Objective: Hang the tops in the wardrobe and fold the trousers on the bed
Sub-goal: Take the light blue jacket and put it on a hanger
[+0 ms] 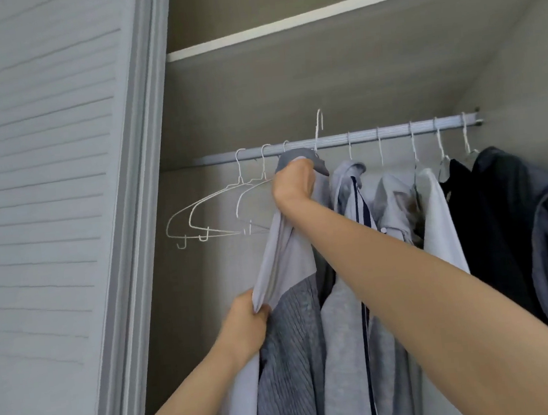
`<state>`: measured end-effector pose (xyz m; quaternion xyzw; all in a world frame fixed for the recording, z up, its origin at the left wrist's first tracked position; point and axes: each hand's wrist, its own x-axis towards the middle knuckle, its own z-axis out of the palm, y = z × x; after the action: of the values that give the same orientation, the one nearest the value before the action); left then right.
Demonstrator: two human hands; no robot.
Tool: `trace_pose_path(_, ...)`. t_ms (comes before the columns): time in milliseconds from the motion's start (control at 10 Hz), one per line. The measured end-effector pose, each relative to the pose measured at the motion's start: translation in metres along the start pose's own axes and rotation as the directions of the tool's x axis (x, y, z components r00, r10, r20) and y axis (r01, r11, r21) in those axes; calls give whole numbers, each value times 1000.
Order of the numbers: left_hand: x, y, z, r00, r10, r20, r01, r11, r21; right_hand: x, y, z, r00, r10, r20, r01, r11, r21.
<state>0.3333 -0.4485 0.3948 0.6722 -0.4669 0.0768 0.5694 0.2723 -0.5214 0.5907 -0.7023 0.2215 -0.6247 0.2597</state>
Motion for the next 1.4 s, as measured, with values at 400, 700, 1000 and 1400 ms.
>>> trace_pose_path(400,46,-35,36,994,91,55,-83,987,-138,51,43,26,992,-77,100,105,941,-321)
trace_pose_path(700,22,-54,58,983,152,102,-125,965,-229,17,68,20,972,-161,171,235,669,-706)
trace_pose_path(1000,-15,-55,68,989,24,143,19,956,-293,-40,89,-16,841,-371,395,505,271,-820)
trace_pose_path(1400,-149,-71,5,959,-233,160,187,948,259,-186,105,-92,667,-233,707,737,341,-583)
